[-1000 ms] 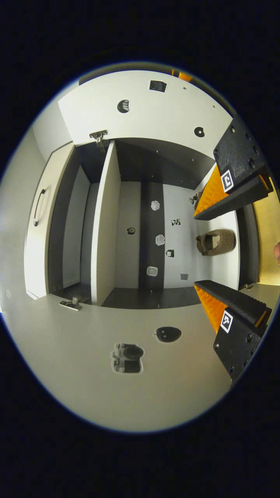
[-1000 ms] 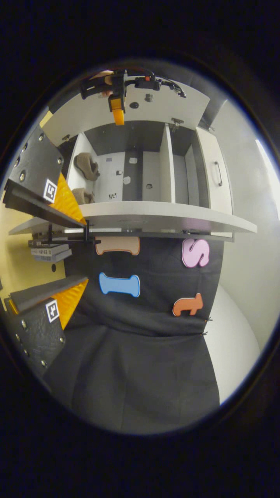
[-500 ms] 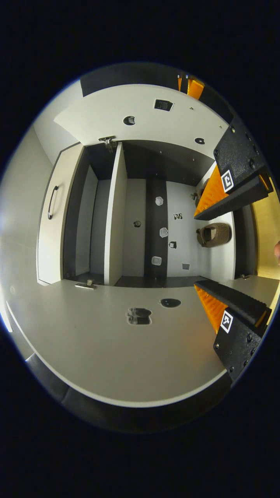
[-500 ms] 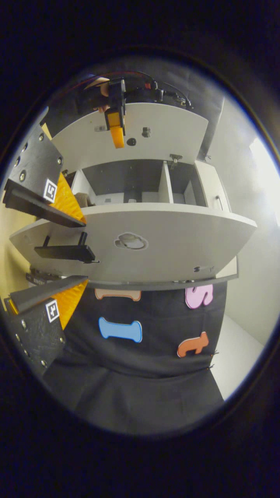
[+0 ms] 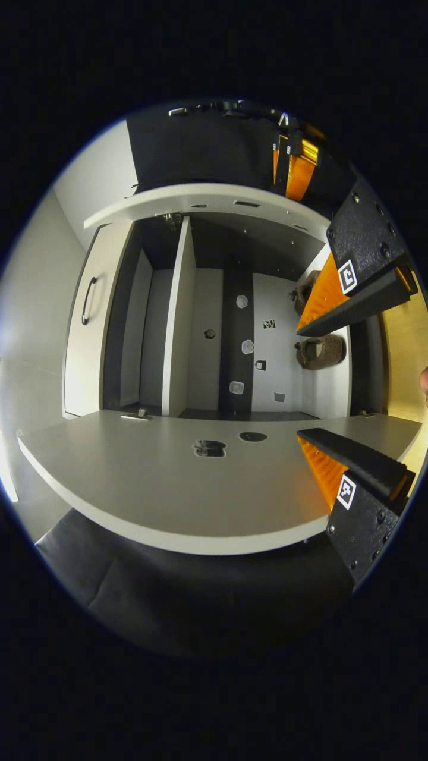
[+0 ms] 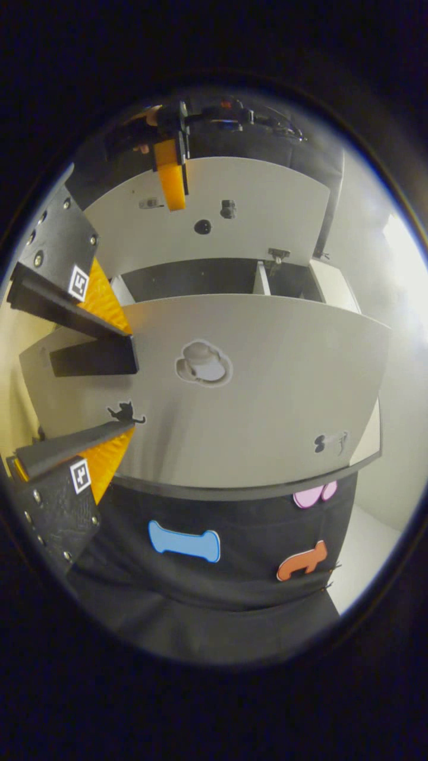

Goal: Grab one shoe with the right hand and put it into the shoe cabinet, grab the other shoe with the left hand and put it into the shoe cabinet; then close the right door with the right hand and the left door with the left hand.

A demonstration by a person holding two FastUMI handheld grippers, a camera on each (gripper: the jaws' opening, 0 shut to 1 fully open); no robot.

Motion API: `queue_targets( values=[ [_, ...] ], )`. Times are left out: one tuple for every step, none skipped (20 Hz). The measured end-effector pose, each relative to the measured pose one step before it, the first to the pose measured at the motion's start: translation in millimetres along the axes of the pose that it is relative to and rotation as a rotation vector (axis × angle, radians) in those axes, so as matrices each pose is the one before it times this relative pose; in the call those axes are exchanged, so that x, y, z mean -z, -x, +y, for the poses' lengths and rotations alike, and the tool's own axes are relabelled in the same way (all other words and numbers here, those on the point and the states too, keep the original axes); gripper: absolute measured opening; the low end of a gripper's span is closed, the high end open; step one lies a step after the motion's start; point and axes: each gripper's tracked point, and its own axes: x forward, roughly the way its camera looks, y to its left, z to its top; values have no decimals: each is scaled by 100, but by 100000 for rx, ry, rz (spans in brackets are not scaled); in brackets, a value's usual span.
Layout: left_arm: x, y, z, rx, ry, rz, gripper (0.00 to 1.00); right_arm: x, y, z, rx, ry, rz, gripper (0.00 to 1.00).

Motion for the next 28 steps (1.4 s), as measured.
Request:
queue_targets(
  values=[
    [0, 442, -121, 317, 1170, 354, 95, -97, -516, 371, -411, 152, -20, 82],
    [41, 502, -186, 590, 1128, 736, 95, 22, -462, -12, 544, 299, -303, 82],
    [95, 581, -136, 631, 1195, 564, 95, -66, -446, 257, -269, -95, -203, 83],
    [-68, 604, -270, 695, 1029, 474, 95, 12, -368, 243, -105, -537, -228, 84],
    [-84, 671, -191, 558, 1095, 96, 95, 117, -477, -204, 2030, -208, -12, 84],
    [-308, 784, -137, 439, 951, -220, 95, 120, -489, -3, 146, -164, 93, 85],
    [-97, 709, 304, -235, 748, -91, 95, 104, -171, 46, -115, -814, 448, 97],
    [-248, 743, 345, -440, 688, -507, 94, 182, -517, 149, 24, -740, 346, 98],
    [-397, 690, 312, -535, 612, -830, 89, 186, -422, 181, 216, -352, 228, 98],
    [-416, 678, 417, -789, 473, -568, 89, -81, -184, -8, 120, -86, -47, 100],
    [-281, 833, 422, -1098, 287, -591, 89, -60, -467, 229, 125, -164, -708, 100],
    [-549, 744, 719, -1539, -5, -977, 89, 65, -390, 98, 361, -411, -152, 100],
    [-454, 563, 818, -1985, -209, -1052, 94, 63, -299, 217, 413, -506, -230, 98],
    [-306, 542, 946, -2218, -373, -601, 89, 121, -366, 168, 440, -349, -152, 100],
    [-245, 489, 1130, -2692, -315, -731, 94, -105, -443, 112, 391, -372, -148, 98],
    [-198, 294, 1100, -2657, -581, -809, 94, 77, -267, 119, 310, -201, -91, 100],
    [-101, 108, 1274, -2663, -530, -350, 94, -25, -288, 125, 340, -403, -9, 98],
    [197, -11, 1076, -2467, -300, 482, 94, 110, -271, 99, 364, -496, 105, 100],
    [358, -111, 989, -1950, -59, 503, 94, 6, -282, 63, 373, -554, -5, 98],
    [239, -204, 796, -1609, 46, 539, 94, 24, -227, 30, 333, -407, -74, 100],
    [322, -291, 811, -1021, -104, 522, 89, 43, -252, 77, 283, -245, -101, 100],
    [252, -334, 620, -921, -304, 654, 89, 86, -9, -5, 321, -64, -43, 100],
    [284, -419, 576, -660, -586, 329, 89, 40, -130, 19, 410, -2, -18, 100],
    [262, -484, 450, -640, -692, 637, 89, 32, -229, 115, 454, 235, -161, 100],
    [382, -342, 412, -494, -667, 608, 89, 18, -245, 80, 456, 331, 11, 98],
    [235, -336, 417, -509, -372, 761, 89, 22, -366, 47, 424, 273, 189, 100],
    [301, -500, 279, 244, -220, 722, 89, 104, -309, -31, 400, 239, 455, 100],
    [194, -510, -19, 762, -12, 631, 89, 164, -299, -29, 388, 66, 485, 100]
  ],
)
